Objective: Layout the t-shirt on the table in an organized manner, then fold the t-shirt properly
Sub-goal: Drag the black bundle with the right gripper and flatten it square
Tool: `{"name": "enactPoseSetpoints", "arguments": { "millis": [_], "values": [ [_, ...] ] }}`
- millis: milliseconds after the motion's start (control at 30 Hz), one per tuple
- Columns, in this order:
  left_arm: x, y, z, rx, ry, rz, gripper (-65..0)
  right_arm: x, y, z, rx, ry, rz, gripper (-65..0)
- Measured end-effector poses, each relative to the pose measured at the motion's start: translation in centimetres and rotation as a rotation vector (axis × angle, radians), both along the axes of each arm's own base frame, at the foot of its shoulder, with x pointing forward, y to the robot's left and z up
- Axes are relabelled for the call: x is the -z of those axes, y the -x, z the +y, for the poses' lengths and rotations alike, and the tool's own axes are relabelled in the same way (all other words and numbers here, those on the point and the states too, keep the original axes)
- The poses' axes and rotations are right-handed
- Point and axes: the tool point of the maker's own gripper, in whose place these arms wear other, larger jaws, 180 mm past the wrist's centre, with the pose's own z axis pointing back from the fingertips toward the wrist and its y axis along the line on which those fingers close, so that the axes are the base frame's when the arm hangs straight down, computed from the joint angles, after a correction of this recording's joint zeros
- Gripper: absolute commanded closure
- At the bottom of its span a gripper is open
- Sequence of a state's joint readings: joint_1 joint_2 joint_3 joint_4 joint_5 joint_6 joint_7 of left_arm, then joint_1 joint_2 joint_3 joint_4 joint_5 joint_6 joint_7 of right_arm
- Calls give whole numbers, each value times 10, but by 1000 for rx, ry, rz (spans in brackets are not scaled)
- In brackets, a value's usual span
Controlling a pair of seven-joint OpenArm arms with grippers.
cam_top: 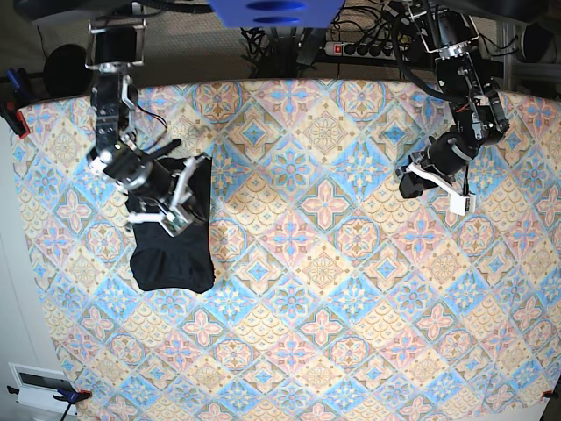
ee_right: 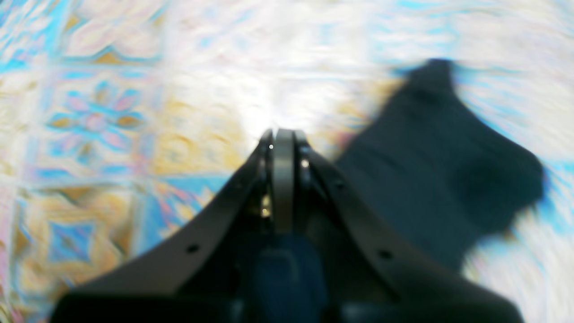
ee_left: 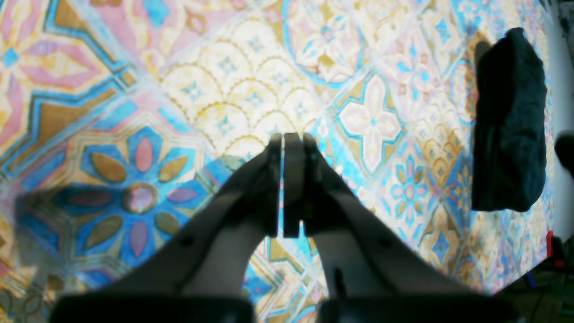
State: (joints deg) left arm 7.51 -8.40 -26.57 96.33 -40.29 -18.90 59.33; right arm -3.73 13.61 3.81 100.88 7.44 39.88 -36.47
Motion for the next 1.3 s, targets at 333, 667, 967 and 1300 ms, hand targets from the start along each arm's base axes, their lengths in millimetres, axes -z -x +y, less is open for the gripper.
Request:
{"name": "enactPoseSetpoints", "arguments": {
  "millis": [333, 667, 967, 1300],
  "values": [
    [1, 1, 0, 2, -1, 4, -2, 16, 9, -69, 205, 26, 67, 0],
    [1, 0, -8, 26, 2, 4, -2, 61, 23, -98, 315, -60, 177, 0],
    [1, 0, -9, 28, 3, 2, -2, -2, 5, -88, 280, -62, 14, 0],
    [4, 6, -11, 48, -3, 33, -2, -34, -56, -50, 174, -86, -59, 0]
  ]
}}
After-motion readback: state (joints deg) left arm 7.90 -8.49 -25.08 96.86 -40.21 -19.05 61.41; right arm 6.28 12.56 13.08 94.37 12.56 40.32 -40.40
